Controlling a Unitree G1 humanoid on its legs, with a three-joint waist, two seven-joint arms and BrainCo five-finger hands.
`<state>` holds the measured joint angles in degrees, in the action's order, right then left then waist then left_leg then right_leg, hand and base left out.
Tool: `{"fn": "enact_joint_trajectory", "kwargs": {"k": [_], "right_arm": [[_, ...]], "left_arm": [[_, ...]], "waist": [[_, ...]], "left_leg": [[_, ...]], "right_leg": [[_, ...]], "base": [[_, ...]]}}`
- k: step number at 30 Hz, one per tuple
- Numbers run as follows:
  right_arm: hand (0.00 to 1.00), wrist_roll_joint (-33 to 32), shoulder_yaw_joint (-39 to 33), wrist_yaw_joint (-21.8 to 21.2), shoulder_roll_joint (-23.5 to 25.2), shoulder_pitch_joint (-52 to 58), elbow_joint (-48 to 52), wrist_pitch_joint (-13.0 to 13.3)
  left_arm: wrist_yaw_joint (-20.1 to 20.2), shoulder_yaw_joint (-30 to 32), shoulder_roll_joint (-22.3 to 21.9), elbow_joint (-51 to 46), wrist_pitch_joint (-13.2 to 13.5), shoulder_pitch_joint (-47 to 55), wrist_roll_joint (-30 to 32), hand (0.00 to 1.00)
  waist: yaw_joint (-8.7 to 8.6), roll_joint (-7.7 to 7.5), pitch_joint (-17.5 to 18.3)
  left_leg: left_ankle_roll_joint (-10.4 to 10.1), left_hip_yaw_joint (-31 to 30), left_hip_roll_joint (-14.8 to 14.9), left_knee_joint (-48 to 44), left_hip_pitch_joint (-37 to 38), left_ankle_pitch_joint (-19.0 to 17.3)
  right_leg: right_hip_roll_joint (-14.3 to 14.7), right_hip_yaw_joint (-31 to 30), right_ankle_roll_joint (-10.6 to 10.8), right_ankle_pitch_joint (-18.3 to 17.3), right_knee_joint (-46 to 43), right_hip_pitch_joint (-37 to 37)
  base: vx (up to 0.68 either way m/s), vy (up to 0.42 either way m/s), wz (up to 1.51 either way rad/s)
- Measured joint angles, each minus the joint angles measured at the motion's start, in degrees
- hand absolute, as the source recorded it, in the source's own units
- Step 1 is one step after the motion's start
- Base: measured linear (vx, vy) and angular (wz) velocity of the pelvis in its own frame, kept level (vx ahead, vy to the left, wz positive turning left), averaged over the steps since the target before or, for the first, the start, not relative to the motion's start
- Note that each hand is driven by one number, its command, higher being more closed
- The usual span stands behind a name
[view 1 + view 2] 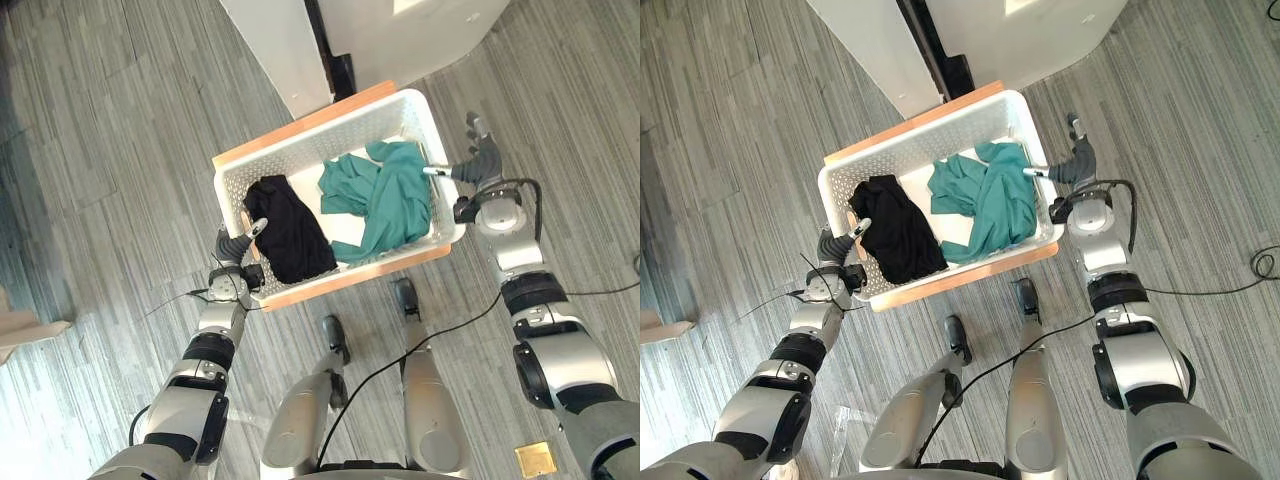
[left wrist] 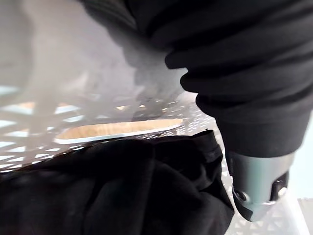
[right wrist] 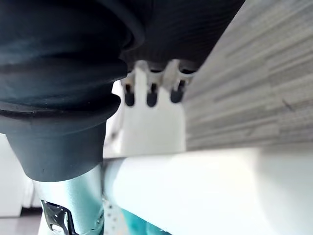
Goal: Pick up the laundry basket with both hands and put the clothes into the washing machine.
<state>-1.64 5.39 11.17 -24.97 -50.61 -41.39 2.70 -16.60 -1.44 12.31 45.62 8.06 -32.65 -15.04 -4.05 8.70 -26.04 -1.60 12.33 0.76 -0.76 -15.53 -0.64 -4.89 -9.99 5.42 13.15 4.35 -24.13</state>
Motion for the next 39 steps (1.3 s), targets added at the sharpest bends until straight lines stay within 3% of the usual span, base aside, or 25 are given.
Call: {"fn": "enact_joint_trajectory", "kwargs": {"k": [5, 12, 13, 14, 21, 39], "right_arm": [[0.00, -0.6, -1.7, 0.4, -0.2, -3.4, -5.1, 1.1], [0.00, -2.9, -5.2, -0.3, 0.4, -5.8, -8.1, 1.5], [0.00, -3.1, -5.5, -0.4, 0.6, -6.0, -8.7, 1.7], [1.00, -3.4, -6.4, -0.9, 0.9, -6.5, -9.7, 1.9], [1.00, -1.9, -7.6, -5.3, 0.9, -6.7, -11.9, 1.9], [1.00, 19.8, 0.8, -10.2, -1.7, -10.2, -16.8, 1.2]], "left_arm": [[-0.1, -0.9, -0.8, 2.2, 1.4, -2.6, -1.0, 0.00], [-0.1, -0.9, -1.4, 9.1, 1.8, -7.6, -2.2, 0.00], [0.0, -0.9, -1.4, 9.5, 1.7, -8.0, -2.2, 1.00], [0.1, -0.9, -1.4, 10.6, 1.4, -8.9, -2.2, 1.00], [2.9, -1.2, -0.7, 11.3, -0.7, -9.9, -2.1, 1.00], [9.4, -3.5, 1.8, 14.9, -6.7, -11.7, 4.6, 1.00]], "waist": [[0.40, 0.40, -0.2], [0.39, 2.23, -0.1], [0.40, 2.23, -0.1], [0.39, 2.23, -0.1], [0.70, 2.24, -0.1], [0.28, 1.78, 0.2]], "left_leg": [[-0.2, -1.4, -0.3, 1.1, -1.7, 1.2], [-0.5, -2.3, -0.8, 5.2, -1.7, 4.5], [-0.7, -2.4, -0.8, 5.6, -1.6, 4.7], [-1.2, -2.8, -0.8, 6.1, -1.5, 5.2], [-0.8, -2.8, -0.8, 6.5, -0.9, 5.7], [-0.9, -1.0, -0.8, 6.2, 2.6, 5.6]], "right_leg": [[-0.3, 1.0, -0.1, 0.2, -0.4, -1.8], [-0.3, 1.4, 0.0, 0.5, -1.4, -3.9], [-0.3, 1.5, 0.2, 0.4, -1.4, -3.9], [-0.2, 1.7, 0.3, 0.3, -1.4, -3.9], [-0.3, 1.7, 0.4, 0.2, -2.2, -3.7], [-0.2, 0.7, 0.1, 0.5, -2.0, -0.6]], "base": [[0.01, -0.014, 0.13], [-0.02, -0.013, 0.06], [-0.03, -0.008, 0.11], [-0.02, -0.005, 0.09], [0.00, -0.001, 0.01], [0.03, 0.007, -0.03]]}}
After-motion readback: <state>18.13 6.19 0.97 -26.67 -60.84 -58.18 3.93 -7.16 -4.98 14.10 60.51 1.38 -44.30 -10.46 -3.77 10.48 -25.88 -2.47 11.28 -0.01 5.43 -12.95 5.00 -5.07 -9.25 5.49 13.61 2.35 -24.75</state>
